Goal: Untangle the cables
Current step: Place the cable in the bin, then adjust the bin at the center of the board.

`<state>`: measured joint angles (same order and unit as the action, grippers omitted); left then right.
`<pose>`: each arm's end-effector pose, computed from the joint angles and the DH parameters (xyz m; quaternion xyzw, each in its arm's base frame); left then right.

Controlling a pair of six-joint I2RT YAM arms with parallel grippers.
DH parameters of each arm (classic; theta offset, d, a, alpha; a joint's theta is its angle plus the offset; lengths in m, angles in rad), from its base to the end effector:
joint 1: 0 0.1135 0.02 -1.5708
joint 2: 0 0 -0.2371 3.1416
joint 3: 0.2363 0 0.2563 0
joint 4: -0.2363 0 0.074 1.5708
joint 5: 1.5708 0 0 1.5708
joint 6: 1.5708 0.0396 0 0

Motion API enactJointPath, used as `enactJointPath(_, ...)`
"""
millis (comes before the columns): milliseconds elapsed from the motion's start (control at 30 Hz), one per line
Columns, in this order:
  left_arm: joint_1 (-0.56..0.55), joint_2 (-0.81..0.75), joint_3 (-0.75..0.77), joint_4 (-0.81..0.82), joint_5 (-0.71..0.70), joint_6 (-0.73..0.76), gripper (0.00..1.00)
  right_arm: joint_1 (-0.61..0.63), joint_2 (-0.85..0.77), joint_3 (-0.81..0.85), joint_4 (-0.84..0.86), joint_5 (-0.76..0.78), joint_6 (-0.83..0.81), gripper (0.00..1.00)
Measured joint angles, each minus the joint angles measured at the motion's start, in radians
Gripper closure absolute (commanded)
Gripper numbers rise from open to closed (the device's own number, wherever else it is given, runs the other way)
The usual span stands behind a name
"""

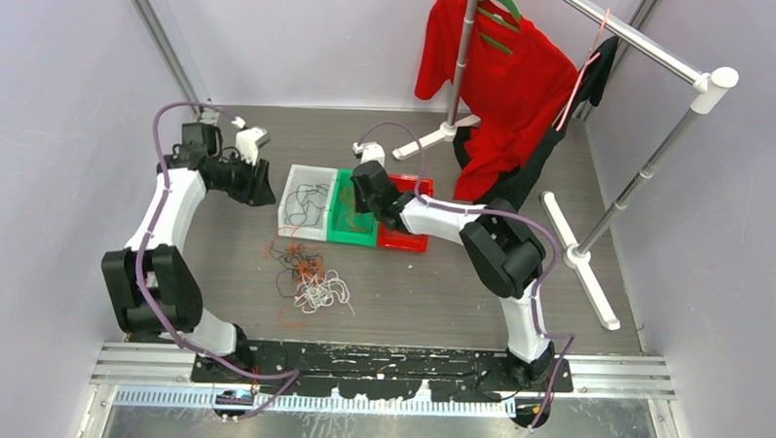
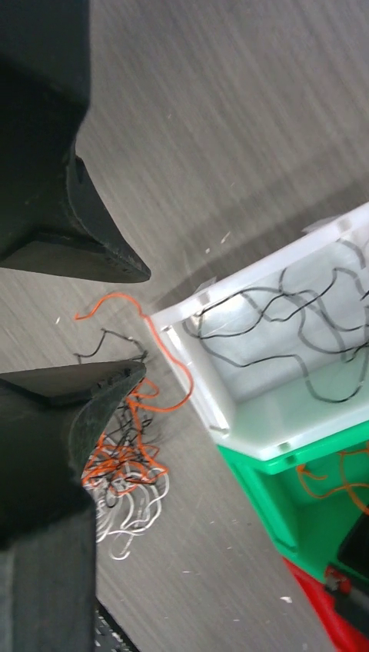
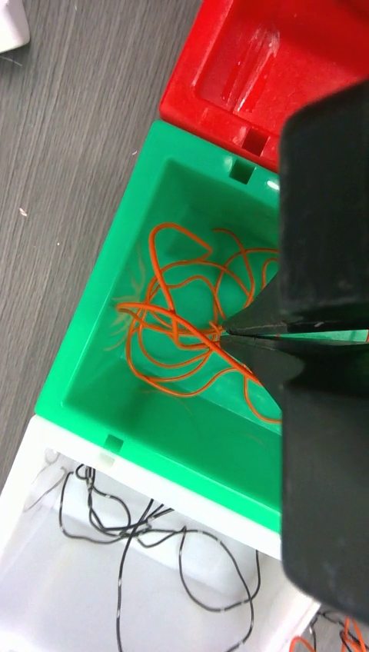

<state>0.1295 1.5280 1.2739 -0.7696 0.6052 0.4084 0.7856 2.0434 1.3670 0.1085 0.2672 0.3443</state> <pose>0.3218 0.0192 0.2548 0.2075 0.8990 -0.2081 0.3248 0.3286 0.3140 0.1551 -0.1277 0.8620 0.1564 0.4649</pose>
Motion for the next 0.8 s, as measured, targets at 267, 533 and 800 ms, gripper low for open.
enactJointPath(267, 0.001, 0.002, -0.109, 0.024, 0.009, 0.020, 0.65, 0.006, 0.011, 0.089, -0.172, 0.004, -0.016, 0.64)
enactJointPath(533, -0.001, 0.081, -0.110, 0.085, 0.010, 0.021, 0.71, -0.024, -0.055, 0.127, -0.337, -0.104, -0.004, 0.45)
enactJointPath(800, -0.033, 0.092, -0.110, 0.171, 0.020, -0.017, 0.73, -0.095, -0.170, 0.126, -0.417, -0.240, 0.029, 0.43)
